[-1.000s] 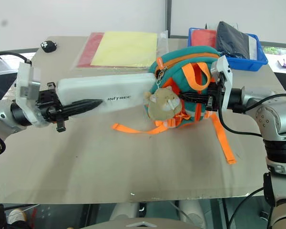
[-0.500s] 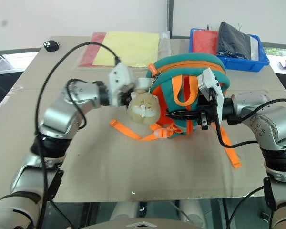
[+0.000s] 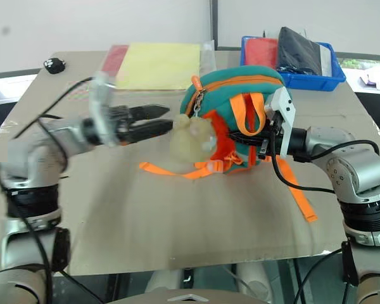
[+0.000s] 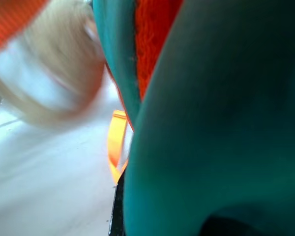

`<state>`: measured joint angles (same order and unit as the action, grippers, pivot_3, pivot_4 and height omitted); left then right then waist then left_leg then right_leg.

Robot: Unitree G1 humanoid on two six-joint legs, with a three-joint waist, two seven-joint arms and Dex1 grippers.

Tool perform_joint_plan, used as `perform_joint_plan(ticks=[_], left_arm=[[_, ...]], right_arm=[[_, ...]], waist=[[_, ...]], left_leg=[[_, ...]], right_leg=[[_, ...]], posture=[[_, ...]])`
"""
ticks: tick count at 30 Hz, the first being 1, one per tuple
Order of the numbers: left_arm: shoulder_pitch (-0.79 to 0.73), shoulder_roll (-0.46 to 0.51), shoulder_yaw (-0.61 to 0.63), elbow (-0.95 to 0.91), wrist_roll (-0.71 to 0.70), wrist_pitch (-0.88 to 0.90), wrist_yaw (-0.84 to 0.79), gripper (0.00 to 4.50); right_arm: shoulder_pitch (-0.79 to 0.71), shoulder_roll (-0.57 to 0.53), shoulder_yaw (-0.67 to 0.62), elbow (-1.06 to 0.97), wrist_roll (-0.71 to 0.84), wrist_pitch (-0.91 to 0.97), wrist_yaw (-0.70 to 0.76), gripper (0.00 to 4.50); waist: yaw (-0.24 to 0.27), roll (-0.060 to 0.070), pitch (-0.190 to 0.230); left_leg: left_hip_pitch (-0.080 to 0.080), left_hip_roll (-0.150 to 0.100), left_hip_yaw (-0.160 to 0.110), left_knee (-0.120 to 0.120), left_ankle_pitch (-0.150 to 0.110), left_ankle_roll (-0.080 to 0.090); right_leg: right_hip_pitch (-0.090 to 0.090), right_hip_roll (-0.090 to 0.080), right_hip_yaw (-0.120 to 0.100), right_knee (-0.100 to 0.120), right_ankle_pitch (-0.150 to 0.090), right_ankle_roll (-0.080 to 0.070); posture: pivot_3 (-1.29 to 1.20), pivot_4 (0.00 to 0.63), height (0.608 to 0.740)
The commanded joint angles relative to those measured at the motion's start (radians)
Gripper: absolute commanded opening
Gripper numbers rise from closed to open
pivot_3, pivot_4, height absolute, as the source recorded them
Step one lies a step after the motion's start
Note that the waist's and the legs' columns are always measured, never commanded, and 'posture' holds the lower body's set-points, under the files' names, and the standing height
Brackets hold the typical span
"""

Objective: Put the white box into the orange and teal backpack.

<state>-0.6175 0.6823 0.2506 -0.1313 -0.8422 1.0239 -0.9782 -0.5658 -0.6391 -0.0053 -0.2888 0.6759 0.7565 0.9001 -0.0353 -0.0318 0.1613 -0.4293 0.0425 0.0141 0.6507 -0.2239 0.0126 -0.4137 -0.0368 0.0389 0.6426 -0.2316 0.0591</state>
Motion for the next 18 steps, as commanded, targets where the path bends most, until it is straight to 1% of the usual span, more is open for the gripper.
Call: perform_joint_plan(ticks=[1, 3, 5, 8, 10, 12, 14, 16, 17, 18], left_arm=[[0.067, 0.015, 0.126, -0.103, -0.222, 0.162, 0.061, 4.41], [0.085, -0.056, 0.152, -0.133, -0.341, 0.221, 0.197, 4.41], [0.102, -0.147, 0.128, -0.164, -0.443, 0.261, 0.340, 4.41], [0.102, -0.310, 0.050, -0.189, -0.437, 0.230, 0.540, 4.41], [0.094, -0.360, 0.017, -0.197, -0.453, 0.218, 0.587, 4.41], [0.076, -0.395, -0.012, -0.181, -0.417, 0.192, 0.626, 4.41], [0.054, -0.416, -0.028, -0.153, -0.391, 0.161, 0.646, 3.87], [0.041, -0.394, -0.036, -0.156, -0.390, 0.150, 0.617, 3.12], [0.036, -0.385, -0.035, -0.156, -0.393, 0.147, 0.610, 2.60], [0.031, -0.358, -0.020, -0.156, -0.402, 0.147, 0.589, 2.19]], right_arm=[[-0.012, 0.018, -0.019, -0.023, 0.008, -0.017, -0.019, 0.00], [-0.010, 0.032, -0.017, -0.027, 0.009, -0.016, -0.028, 0.00], [-0.006, 0.047, -0.014, -0.040, 0.014, -0.012, -0.042, 0.00], [0.007, 0.055, -0.006, -0.062, 0.010, -0.005, -0.053, 0.00], [0.017, 0.051, -0.006, -0.070, 0.006, -0.006, -0.055, 0.00], [0.027, 0.052, -0.010, -0.081, 0.009, -0.002, -0.067, 0.00], [0.035, 0.055, -0.016, -0.092, 0.011, 0.002, -0.085, 0.00], [0.042, 0.059, -0.029, -0.100, 0.014, 0.004, -0.111, 0.00], [0.045, 0.061, -0.036, -0.103, 0.016, 0.005, -0.123, 0.00], [0.047, 0.071, -0.062, -0.102, 0.030, 0.008, -0.147, 0.00]], waist=[[0.010, 0.000, 0.000], [0.024, -0.001, 0.000], [0.032, -0.001, 0.000], [0.035, -0.001, 0.000], [0.033, -0.002, 0.000], [0.028, -0.002, 0.000], [0.024, -0.002, 0.000], [0.021, -0.002, 0.000], [0.022, -0.002, 0.000], [0.022, -0.002, 0.000]], left_leg=[[0.000, -0.001, 0.000, 0.001, 0.000, 0.000], [0.000, -0.003, 0.001, 0.002, 0.000, 0.000], [0.000, -0.003, 0.000, 0.003, 0.000, 0.000], [0.000, -0.005, 0.000, 0.004, 0.000, 0.000], [0.000, -0.005, -0.001, 0.004, 0.000, 0.000], [0.001, -0.005, -0.001, 0.004, 0.000, 0.000], [0.002, -0.005, -0.001, 0.003, 0.000, 0.000], [0.002, -0.004, 0.000, 0.002, 0.000, 0.000], [0.002, -0.004, 0.000, 0.002, 0.000, 0.000], [0.002, -0.004, 0.000, 0.002, 0.000, 0.000]], right_leg=[[0.001, -0.002, -0.001, 0.000, 0.000, 0.000], [0.001, -0.004, 0.000, -0.001, 0.000, 0.001], [0.002, -0.005, 0.000, 0.000, 0.001, 0.002], [0.003, -0.006, 0.000, 0.000, 0.002, 0.003], [0.003, -0.005, 0.000, 0.000, 0.002, 0.002], [0.003, -0.004, 0.000, 0.001, 0.002, 0.002], [0.003, -0.003, 0.001, 0.001, 0.002, 0.002], [0.003, -0.003, 0.002, 0.001, 0.002, 0.002], [0.003, -0.002, 0.002, 0.001, 0.002, 0.002], [0.003, -0.002, 0.002, 0.001, 0.002, 0.002]], posture=[[0.00, 0.150, 0.740], [0.00, 0.150, 0.740], [0.00, 0.150, 0.740], [0.00, 0.150, 0.740], [0.00, 0.150, 0.740], [0.00, 0.150, 0.740], [0.00, 0.150, 0.740], [0.00, 0.150, 0.740], [0.00, 0.150, 0.740], [0.00, 0.150, 0.740]])
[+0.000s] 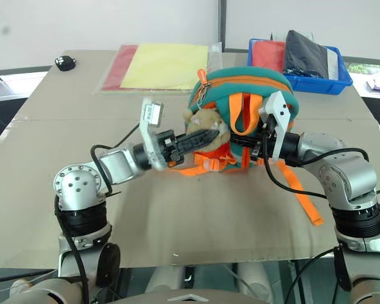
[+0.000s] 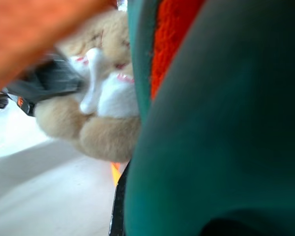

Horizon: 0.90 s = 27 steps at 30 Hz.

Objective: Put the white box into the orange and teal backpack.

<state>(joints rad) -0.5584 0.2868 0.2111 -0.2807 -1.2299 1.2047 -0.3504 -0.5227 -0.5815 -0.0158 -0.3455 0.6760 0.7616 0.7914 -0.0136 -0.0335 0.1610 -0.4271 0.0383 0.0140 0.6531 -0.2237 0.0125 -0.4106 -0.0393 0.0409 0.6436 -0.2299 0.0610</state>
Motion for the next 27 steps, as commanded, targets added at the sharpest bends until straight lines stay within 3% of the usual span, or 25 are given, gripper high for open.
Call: perform_joint_plan(ticks=[1, 4, 9, 12, 18, 19, 21, 25, 27], left_arm=[[-0.036, 0.075, 0.050, -0.001, -0.042, -0.032, -0.065, 1.71], [-0.066, 0.198, 0.182, 0.083, -0.124, -0.037, -0.116, 1.18], [-0.020, 0.335, 0.273, 0.236, -0.144, -0.030, -0.109, 1.08], [0.087, 0.365, 0.192, 0.305, 0.037, -0.076, -0.061, 1.08], [0.294, 0.292, 0.006, 0.351, 0.346, -0.230, 0.053, 1.05], [0.286, 0.266, -0.061, 0.308, 0.417, -0.324, 0.028, 1.04], [0.230, 0.171, -0.082, 0.247, 0.464, -0.501, -0.007, 1.03], [0.204, 0.166, -0.120, 0.181, 0.571, -0.690, -0.136, 0.99], [0.217, 0.214, -0.164, 0.148, 0.641, -0.761, -0.225, 0.99]], right_arm=[[-0.001, 0.035, -0.094, -0.034, 0.053, 0.007, -0.083, 0.00], [-0.042, 0.115, -0.241, 0.035, 0.120, -0.001, -0.238, 0.00], [-0.099, 0.196, -0.391, 0.116, 0.197, -0.045, -0.406, 0.00], [-0.158, 0.235, -0.430, 0.169, 0.202, -0.098, -0.499, 0.00], [-0.230, 0.248, -0.439, 0.239, 0.149, -0.180, -0.634, 0.00], [-0.215, 0.227, -0.411, 0.216, 0.126, -0.174, -0.617, 0.00], [-0.159, 0.184, -0.333, 0.146, 0.092, -0.139, -0.551, 0.00], [-0.028, 0.075, -0.182, 0.035, 0.019, -0.124, -0.381, 0.00], [0.041, 0.026, -0.139, 0.009, -0.039, -0.160, -0.327, 0.70]], waist=[[0.000, 0.000, 0.000], [0.002, 0.000, 0.000], [-0.002, 0.000, 0.001], [-0.003, 0.000, 0.001], [0.009, 0.000, 0.001], [0.010, 0.000, 0.000], [0.019, 0.000, 0.000], [0.026, 0.001, 0.000], [0.017, 0.001, 0.000]], left_leg=[[0.000, 0.000, 0.000, 0.000, 0.000, 0.000], [-0.001, 0.000, 0.000, 0.000, 0.000, 0.000], [-0.001, 0.001, 0.002, -0.001, 0.000, 0.000], [-0.001, 0.001, 0.002, -0.001, 0.000, 0.000], [-0.002, 0.000, 0.003, -0.002, 0.000, 0.000], [-0.002, 0.000, 0.003, -0.002, 0.000, 0.000], [-0.002, 0.000, 0.003, -0.002, 0.000, 0.000], [-0.002, -0.001, 0.004, -0.002, 0.000, 0.000], [-0.002, 0.000, 0.004, -0.003, 0.000, 0.000]], right_leg=[[0.000, 0.000, 0.000, 0.000, 0.000, 0.000], [0.000, 0.000, 0.000, 0.000, 0.000, 0.000], [-0.002, 0.001, 0.001, -0.001, 0.000, 0.000], [-0.002, 0.001, 0.002, -0.001, 0.000, 0.000], [-0.002, -0.002, 0.001, -0.002, 0.000, 0.000], [-0.002, -0.002, 0.001, -0.002, 0.000, 0.000], [-0.002, -0.002, 0.001, -0.002, 0.000, 0.000], [-0.002, -0.002, 0.001, -0.002, 0.000, 0.000], [-0.002, -0.001, 0.002, -0.002, 0.000, 0.000]], posture=[[0.00, 0.150, 0.740], [0.00, 0.150, 0.740], [0.00, 0.150, 0.740], [0.00, 0.150, 0.740], [0.00, 0.150, 0.740], [0.00, 0.150, 0.740], [0.00, 0.150, 0.740], [0.00, 0.150, 0.740], [0.00, 0.150, 0.740]])
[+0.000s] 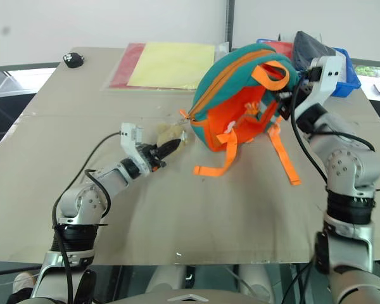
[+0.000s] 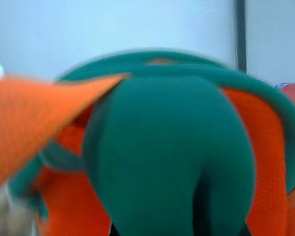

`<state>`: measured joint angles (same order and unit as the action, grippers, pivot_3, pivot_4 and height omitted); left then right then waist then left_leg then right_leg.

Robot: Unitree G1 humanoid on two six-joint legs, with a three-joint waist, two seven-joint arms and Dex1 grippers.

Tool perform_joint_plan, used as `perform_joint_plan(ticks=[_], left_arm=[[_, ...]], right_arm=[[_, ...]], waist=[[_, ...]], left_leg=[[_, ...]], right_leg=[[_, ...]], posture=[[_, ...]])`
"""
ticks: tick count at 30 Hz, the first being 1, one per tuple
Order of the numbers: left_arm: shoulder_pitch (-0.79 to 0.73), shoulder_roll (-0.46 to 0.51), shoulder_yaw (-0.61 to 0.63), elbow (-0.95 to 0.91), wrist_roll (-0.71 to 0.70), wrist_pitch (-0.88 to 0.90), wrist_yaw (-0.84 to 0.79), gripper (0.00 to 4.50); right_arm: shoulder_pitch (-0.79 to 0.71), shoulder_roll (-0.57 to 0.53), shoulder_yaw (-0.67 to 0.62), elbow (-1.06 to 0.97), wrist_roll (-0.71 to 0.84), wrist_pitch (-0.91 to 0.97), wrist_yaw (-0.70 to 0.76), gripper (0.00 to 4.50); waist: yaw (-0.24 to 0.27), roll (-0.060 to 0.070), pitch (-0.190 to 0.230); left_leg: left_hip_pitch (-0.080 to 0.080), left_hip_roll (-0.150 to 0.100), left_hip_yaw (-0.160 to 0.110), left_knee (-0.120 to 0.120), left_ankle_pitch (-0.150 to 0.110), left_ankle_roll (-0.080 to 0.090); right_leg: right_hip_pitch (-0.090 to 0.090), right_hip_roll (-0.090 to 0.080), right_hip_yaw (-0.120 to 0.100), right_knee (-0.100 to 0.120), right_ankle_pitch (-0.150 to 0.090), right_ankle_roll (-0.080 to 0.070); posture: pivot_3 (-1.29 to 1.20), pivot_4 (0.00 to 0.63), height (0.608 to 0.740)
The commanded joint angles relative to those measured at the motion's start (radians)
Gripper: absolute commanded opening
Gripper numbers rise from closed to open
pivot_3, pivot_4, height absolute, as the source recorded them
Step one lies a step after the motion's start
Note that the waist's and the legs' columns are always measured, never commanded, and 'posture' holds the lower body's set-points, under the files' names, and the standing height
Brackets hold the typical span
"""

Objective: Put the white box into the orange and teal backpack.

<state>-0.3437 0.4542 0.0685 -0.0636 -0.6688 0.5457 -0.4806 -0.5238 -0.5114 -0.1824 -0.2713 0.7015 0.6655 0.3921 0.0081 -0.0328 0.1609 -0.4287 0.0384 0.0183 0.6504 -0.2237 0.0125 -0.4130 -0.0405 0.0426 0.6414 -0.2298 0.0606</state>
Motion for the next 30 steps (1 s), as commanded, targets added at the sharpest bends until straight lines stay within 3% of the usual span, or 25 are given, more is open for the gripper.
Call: perform_joint_plan(ticks=[1, 2, 3, 4, 8, 9, 14, 20, 25, 30], left_arm=[[0.011, 0.062, -0.028, -0.081, 0.091, -0.116, -0.129, 0.99], [0.027, 0.080, -0.020, -0.096, 0.093, -0.130, -0.162, 0.99], [0.044, 0.099, -0.013, -0.102, 0.104, -0.152, -0.190, 1.99], [0.063, 0.119, -0.007, -0.105, 0.118, -0.173, -0.217, 2.21], [0.121, 0.164, 0.002, -0.102, 0.165, -0.229, -0.278, 4.32], [0.148, 0.176, 0.013, -0.111, 0.168, -0.243, -0.296, 4.44], [0.449, 0.263, 0.170, -0.207, 0.119, -0.277, -0.424, 4.44], [0.676, 0.294, 0.312, -0.299, 0.104, -0.248, -0.453, 4.44], [0.715, 0.300, 0.361, -0.321, 0.069, -0.194, -0.455, 4.44], [0.665, 0.309, 0.379, -0.314, 0.028, -0.134, -0.442, 4.44]], right_arm=[[0.071, -0.066, 0.043, -0.076, -0.082, -0.073, 0.098, 1.20], [0.119, -0.097, 0.052, -0.098, -0.096, -0.081, 0.136, 1.48], [0.158, -0.121, 0.050, -0.120, -0.097, -0.082, 0.165, 1.88], [0.192, -0.142, 0.037, -0.140, -0.087, -0.075, 0.187, 2.42], [0.257, -0.199, -0.001, -0.174, -0.078, -0.063, 0.229, 4.41], [0.282, -0.221, -0.018, -0.182, -0.085, -0.064, 0.241, 4.50], [0.612, -0.342, -0.234, -0.315, -0.043, -0.046, 0.399, 4.50], [0.874, -0.321, -0.342, -0.325, -0.110, -0.175, 0.504, 4.50], [0.923, -0.289, -0.337, -0.254, -0.171, -0.262, 0.520, 4.50], [0.908, -0.267, -0.316, -0.160, -0.205, -0.338, 0.542, 4.50]], waist=[[-0.008, 0.000, 0.000], [-0.010, 0.000, 0.000], [-0.011, 0.000, 0.000], [-0.012, 0.000, 0.000], [-0.020, 0.000, 0.000], [-0.020, 0.000, 0.000], [-0.018, 0.000, -0.001], [-0.016, -0.001, -0.001], [-0.017, -0.002, -0.002], [-0.017, -0.004, -0.004]], left_leg=[[0.000, 0.000, 0.000, 0.000, 0.000, 0.000], [0.000, 0.000, 0.000, 0.000, 0.000, 0.000], [0.000, 0.000, 0.000, -0.001, 0.000, 0.000], [0.000, 0.000, 0.000, -0.001, 0.000, 0.000], [0.000, 0.001, 0.001, 0.000, 0.000, 0.000], [0.000, 0.001, 0.001, 0.000, 0.000, 0.000], [0.001, 0.002, 0.002, -0.001, 0.000, 0.000], [0.003, 0.003, 0.002, -0.001, 0.000, 0.000], [0.014, 0.007, 0.004, -0.001, -0.001, -0.001], [0.015, 0.007, 0.005, -0.001, -0.003, -0.004]], right_leg=[[0.000, 0.001, 0.000, 0.000, 0.000, 0.000], [0.000, 0.001, 0.000, 0.000, 0.000, 0.000], [0.000, 0.001, 0.000, -0.001, 0.000, 0.000], [0.000, 0.001, 0.000, -0.001, 0.000, 0.000], [0.000, 0.000, 0.001, -0.002, 0.000, 0.000], [0.000, 0.000, 0.001, -0.002, 0.000, 0.000], [0.001, 0.000, 0.001, -0.002, -0.001, 0.000], [0.002, -0.001, 0.000, -0.003, -0.003, -0.004], [0.007, -0.007, -0.001, -0.003, -0.006, 0.001], [0.007, -0.010, -0.003, -0.003, -0.006, 0.000]], posture=[[0.00, 0.150, 0.740], [0.00, 0.150, 0.740], [0.00, 0.150, 0.740], [0.00, 0.150, 0.740], [0.00, 0.150, 0.740], [0.00, 0.150, 0.740], [0.00, 0.150, 0.740], [0.00, 0.150, 0.740], [0.00, 0.150, 0.740], [0.00, 0.150, 0.740]])
